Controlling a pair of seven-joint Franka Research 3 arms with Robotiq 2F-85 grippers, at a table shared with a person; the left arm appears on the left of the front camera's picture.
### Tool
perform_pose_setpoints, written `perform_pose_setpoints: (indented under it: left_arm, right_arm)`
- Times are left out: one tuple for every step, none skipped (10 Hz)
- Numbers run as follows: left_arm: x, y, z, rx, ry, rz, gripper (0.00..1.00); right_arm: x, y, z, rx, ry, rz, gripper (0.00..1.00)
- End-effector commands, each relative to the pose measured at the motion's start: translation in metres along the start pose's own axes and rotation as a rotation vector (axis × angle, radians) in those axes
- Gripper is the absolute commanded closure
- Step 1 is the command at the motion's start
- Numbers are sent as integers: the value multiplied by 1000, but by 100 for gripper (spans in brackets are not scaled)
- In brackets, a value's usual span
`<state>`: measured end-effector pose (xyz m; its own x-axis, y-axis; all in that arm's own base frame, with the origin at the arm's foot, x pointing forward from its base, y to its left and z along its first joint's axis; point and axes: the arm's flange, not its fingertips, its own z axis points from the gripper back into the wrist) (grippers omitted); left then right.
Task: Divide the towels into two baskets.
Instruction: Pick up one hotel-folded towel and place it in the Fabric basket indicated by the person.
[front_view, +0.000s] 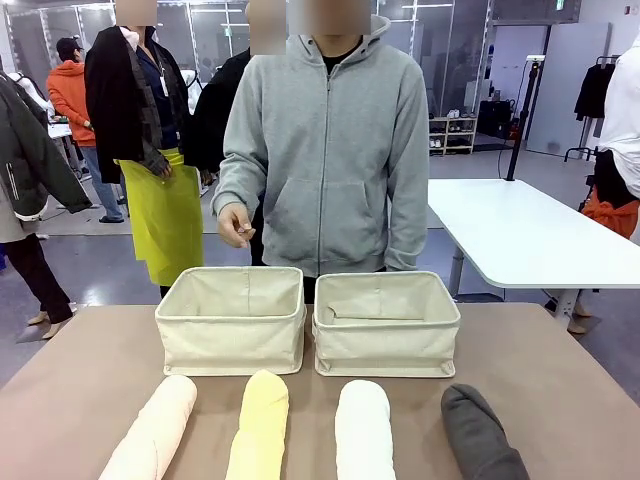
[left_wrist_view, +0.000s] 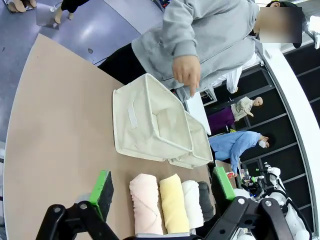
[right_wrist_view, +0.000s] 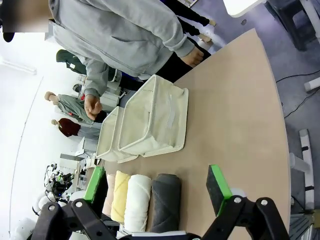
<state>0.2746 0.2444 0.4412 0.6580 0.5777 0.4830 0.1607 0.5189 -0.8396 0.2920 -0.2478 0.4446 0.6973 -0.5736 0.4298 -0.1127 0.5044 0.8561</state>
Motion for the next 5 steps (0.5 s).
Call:
perform_pose_setpoints:
  left_arm:
    - [0, 0, 0, 0, 0, 0, 0]
    - [4, -9, 5, 2, 14, -35, 0]
    - [6, -16, 4, -3, 44, -64, 0]
    - [4, -20, 0, -4, 89, -80, 0]
    - [2, -28, -6, -6, 138, -106, 0]
  right_arm:
    - [2, 2, 1, 8, -7, 3, 0]
    - [2, 2, 1, 8, -7, 3, 0]
    - [2, 2, 1, 8, -7, 3, 0]
    - [2, 2, 1, 8, -7, 3, 0]
    - [2, 2, 1, 8, -7, 3, 0]
